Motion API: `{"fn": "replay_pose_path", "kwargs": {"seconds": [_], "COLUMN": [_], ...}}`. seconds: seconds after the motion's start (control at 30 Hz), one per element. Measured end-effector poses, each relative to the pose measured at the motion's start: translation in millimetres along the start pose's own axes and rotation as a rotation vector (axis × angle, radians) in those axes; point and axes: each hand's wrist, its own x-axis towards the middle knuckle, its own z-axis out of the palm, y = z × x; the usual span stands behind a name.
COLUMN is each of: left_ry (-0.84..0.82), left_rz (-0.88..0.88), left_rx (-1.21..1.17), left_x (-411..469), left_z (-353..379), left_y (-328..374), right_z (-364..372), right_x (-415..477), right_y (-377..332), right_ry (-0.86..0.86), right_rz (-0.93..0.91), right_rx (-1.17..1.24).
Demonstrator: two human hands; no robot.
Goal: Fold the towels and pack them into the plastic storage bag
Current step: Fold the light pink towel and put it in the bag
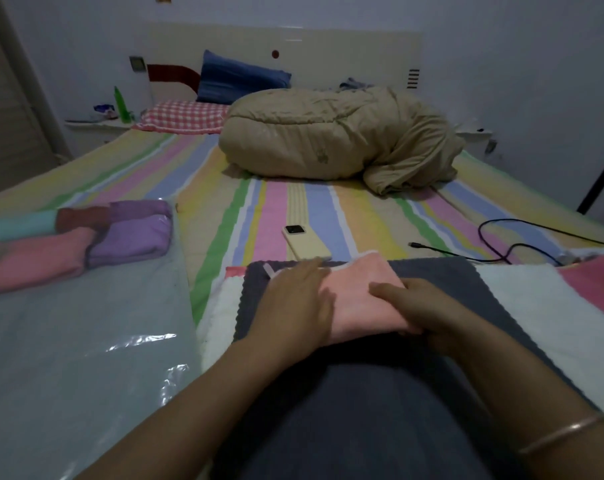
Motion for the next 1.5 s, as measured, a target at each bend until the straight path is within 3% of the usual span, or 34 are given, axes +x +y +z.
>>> {"fn": "replay_pose_path", "kwargs": {"seconds": [0.13, 0.2, 0.33, 0.6, 0.7, 0.8, 0.9, 0.97, 1.03, 1.2, 1.27, 1.4, 1.5], "left_ry": [-0.338, -0.428, -0.372, -0.301, -0.305, -0.330, -0.098, 0.134, 0.257, 0.201, 0.131, -0.062, -0.191], "left_rz": [0.022, 0.008, -0.012, -0.065, -0.094, -0.072, -0.040, -0.295, -0.518, -0.766, -0.795, -0.802, -0.831], "left_rx": [0.045, 0.115, 0.098, 0.151, 0.146, 0.056, -0.487, -0.866, -1.033, -0.824, -0.852, -0.944, -0.842], "left_x": [-13.2, -19.1, -27.8, -29.2, -26.2, -21.3, -20.3, -24.4, -31.1, -37.3, -33.5, -20.7, -10.6], "left_z": [19.8, 38.2, 52.4, 65.4, 64.9, 60.1, 42.4, 29.4, 21.4, 19.5, 15.9, 4.6, 0.9], "left_y": [30.4, 33.0, 34.0, 27.3, 27.6, 29.3, 27.0, 18.0, 4.7, -22.4, -24.4, -24.8, -23.6], "right_z": [-37.5, -44.8, -41.4, 4.8, 13.6, 19.5, 33.0, 47.7, 66.0, 102.8, 109.8, 108.0, 96.6], "right_x": [-15.2, -22.0, -29.7, -42.9, -43.1, -49.8, -56.8, -61.8, -62.7, -61.0, -56.2, -71.5, -72.8], "right_y": [18.3, 28.3, 43.6, 64.8, 63.5, 53.4, 34.9, 25.9, 24.4, 34.7, 47.7, 52.3, 45.2], "right_ry": [0.005, 0.040, 0.100, 0.079, 0.106, 0.146, 0.267, 0.360, 0.399, 0.447, 0.375, 0.121, -0.070], "right_rz": [0.155, 0.198, 0.192, -0.025, -0.097, -0.244, -0.371, -0.500, -0.601, -0.714, -0.761, -0.681, -0.660], "right_rx": [-0.049, 0.030, 0.261, 0.939, 1.021, 0.720, 0.353, 0.089, -0.206, -0.817, -0.863, -0.949, -0.799]}}
